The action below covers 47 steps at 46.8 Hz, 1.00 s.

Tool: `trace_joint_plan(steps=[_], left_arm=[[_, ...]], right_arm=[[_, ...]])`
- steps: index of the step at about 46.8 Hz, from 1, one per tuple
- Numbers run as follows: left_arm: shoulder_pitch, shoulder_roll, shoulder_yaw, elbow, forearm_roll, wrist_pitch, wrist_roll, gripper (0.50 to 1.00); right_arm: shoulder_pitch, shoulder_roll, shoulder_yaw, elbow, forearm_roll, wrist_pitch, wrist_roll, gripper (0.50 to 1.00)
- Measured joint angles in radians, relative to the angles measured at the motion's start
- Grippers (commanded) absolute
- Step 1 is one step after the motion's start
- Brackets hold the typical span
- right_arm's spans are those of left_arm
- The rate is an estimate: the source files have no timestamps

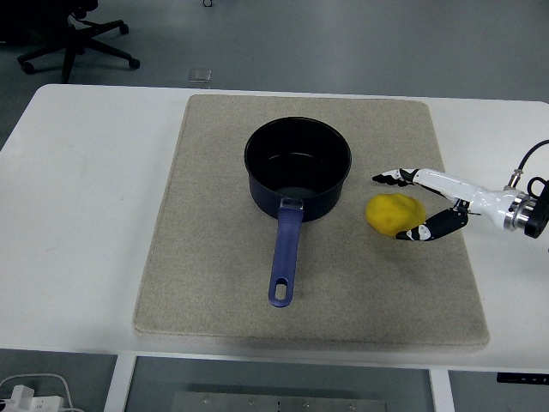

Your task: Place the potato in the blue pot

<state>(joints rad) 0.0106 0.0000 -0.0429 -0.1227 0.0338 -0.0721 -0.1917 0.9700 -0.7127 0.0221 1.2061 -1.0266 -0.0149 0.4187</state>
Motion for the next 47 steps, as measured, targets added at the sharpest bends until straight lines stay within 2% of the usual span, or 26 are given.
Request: trace_joint_plan(steps=[19, 21, 25, 31, 32, 47], left_arm=[[0.000, 0.000, 0.000, 0.000, 0.000, 0.000, 0.000, 0.994], [0.000, 0.000, 0.000, 0.000, 0.000, 0.000, 0.000, 0.994], [0.000, 0.000, 0.000, 0.000, 0.000, 0.000, 0.000, 0.994], [0.000, 0.000, 0.000, 0.000, 0.000, 0.000, 0.000, 0.994], [0.000, 0.000, 0.000, 0.000, 0.000, 0.000, 0.000, 0.994], [0.000, 0.000, 0.000, 0.000, 0.000, 0.000, 0.000, 0.994]], right_arm=[[-0.016, 0.027, -0.007, -0.021, -0.005, -0.037, 0.001, 0.901], [-0.016, 0.027, -0.013, -0.022, -0.006, -0.042, 0.001, 0.864], [-0.014, 0.027, -0.026, -0.022, -0.007, -0.053, 0.002, 0.740], [-0.003, 0.026, -0.040, -0.022, -0.016, -0.062, 0.003, 0.511], [-0.003, 0.026, -0.041, -0.022, -0.021, -0.062, 0.003, 0.500], [0.010, 0.029, -0.038, -0.023, -0.047, -0.066, 0.006, 0.500]])
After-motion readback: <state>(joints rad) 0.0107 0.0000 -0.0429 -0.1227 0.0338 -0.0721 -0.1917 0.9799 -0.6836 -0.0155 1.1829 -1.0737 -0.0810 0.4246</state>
